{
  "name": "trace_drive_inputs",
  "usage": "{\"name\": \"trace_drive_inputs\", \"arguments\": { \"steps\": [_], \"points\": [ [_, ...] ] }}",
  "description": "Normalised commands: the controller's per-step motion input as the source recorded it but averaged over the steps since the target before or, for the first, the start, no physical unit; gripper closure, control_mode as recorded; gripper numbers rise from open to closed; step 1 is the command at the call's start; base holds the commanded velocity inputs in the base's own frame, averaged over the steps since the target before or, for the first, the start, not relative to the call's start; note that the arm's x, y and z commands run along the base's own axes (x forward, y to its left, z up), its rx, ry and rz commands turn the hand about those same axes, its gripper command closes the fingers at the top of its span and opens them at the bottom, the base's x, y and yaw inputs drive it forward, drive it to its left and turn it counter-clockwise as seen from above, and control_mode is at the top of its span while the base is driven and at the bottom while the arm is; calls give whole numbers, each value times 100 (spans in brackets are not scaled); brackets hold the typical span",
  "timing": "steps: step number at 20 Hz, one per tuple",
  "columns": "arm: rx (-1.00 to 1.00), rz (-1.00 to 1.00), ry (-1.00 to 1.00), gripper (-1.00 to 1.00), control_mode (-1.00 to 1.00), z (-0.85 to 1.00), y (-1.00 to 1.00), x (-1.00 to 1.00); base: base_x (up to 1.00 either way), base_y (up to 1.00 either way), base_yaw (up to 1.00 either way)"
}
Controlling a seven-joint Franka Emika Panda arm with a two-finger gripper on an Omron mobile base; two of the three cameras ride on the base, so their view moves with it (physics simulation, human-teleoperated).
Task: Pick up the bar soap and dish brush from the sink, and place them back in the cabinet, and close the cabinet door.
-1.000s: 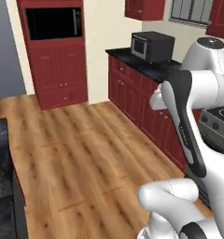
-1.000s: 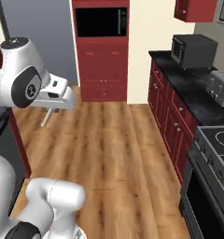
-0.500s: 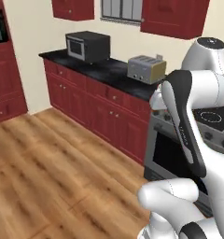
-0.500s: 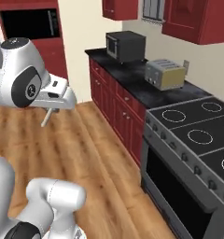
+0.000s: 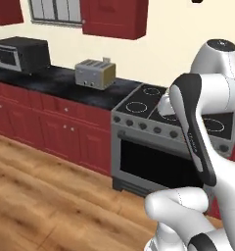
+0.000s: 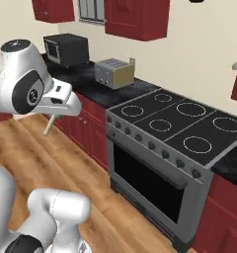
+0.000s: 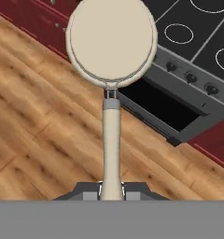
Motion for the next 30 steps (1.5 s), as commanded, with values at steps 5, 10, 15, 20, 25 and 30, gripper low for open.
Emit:
{"name": "trace_drive_inputs", "arguments": {
  "steps": [5, 10, 15, 20, 25, 30],
  "points": [
    [0, 0, 0, 100, 100, 0, 0, 0, 0, -1, -53],
    [0, 0, 0, 100, 100, 0, 0, 0, 0, -2, -52],
    [0, 0, 0, 100, 100, 0, 0, 0, 0, -1, -48],
    [0, 0, 0, 100, 100, 0, 0, 0, 0, -2, -39],
    [0, 0, 0, 100, 100, 0, 0, 0, 0, -1, -30],
    [0, 0, 0, 100, 100, 0, 0, 0, 0, -12, -19]
  ]
}}
